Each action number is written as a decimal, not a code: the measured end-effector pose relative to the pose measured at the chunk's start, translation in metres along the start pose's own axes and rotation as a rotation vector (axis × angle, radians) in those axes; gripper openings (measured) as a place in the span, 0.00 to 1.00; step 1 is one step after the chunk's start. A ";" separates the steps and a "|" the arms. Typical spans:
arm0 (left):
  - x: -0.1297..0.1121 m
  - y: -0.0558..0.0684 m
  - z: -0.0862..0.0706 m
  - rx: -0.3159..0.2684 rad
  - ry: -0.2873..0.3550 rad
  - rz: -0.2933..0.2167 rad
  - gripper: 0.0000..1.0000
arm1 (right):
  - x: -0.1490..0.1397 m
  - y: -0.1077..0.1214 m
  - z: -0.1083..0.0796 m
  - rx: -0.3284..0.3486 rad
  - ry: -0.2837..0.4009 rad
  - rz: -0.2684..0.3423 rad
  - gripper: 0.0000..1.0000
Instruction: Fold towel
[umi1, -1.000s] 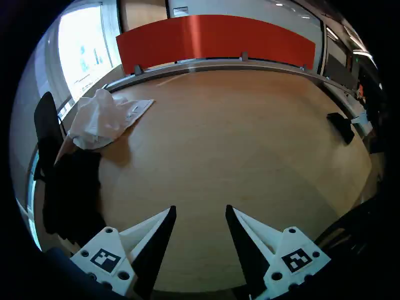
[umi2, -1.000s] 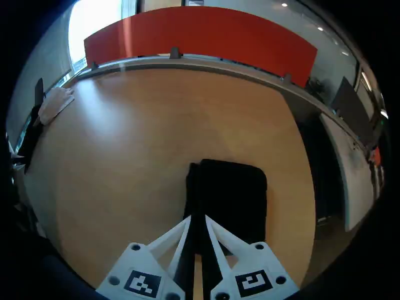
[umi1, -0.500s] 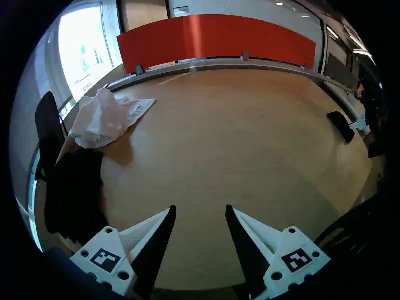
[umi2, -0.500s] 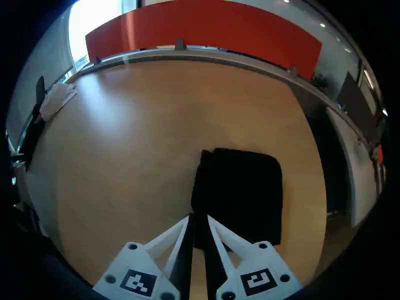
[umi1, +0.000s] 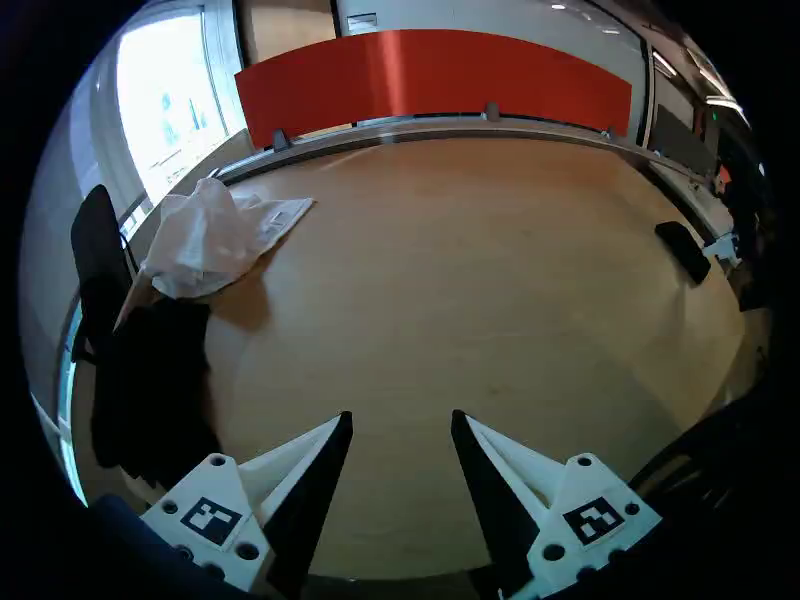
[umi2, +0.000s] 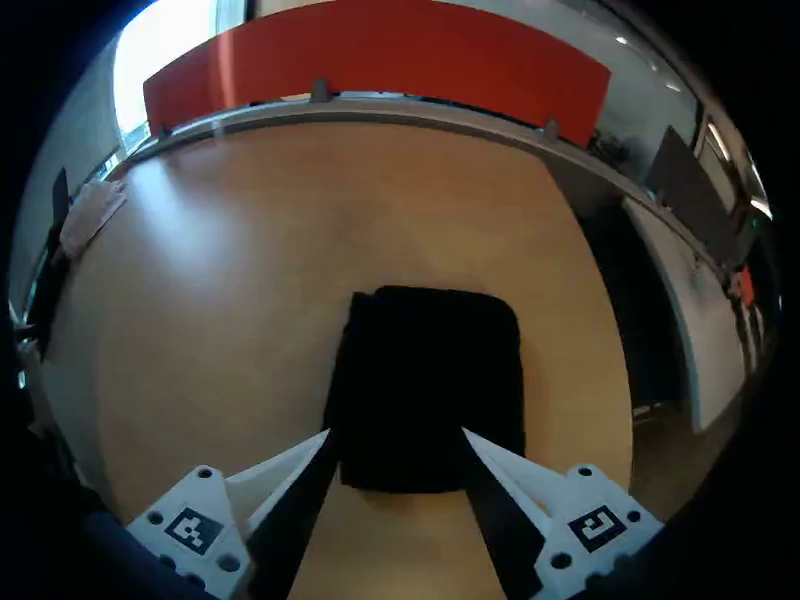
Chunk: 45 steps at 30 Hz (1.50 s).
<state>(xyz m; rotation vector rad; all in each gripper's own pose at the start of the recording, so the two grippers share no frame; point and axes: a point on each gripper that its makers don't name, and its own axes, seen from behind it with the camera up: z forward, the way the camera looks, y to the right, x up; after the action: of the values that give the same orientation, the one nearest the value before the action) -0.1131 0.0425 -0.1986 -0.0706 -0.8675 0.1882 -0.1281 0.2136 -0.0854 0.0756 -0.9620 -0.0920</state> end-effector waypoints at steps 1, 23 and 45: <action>0.000 0.000 0.000 0.000 -0.001 0.000 0.72 | 0.000 0.003 0.000 0.000 0.001 0.013 0.84; -0.002 0.001 -0.002 0.006 -0.009 0.008 0.73 | -0.028 0.007 0.014 0.015 -0.056 0.026 0.84; -0.001 -0.004 -0.001 0.016 -0.003 -0.018 0.72 | -0.031 0.005 0.010 0.010 -0.050 0.011 0.85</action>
<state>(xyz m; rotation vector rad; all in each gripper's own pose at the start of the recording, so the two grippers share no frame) -0.1126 0.0387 -0.2000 -0.0475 -0.8689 0.1787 -0.1537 0.2221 -0.1042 0.0775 -1.0127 -0.0790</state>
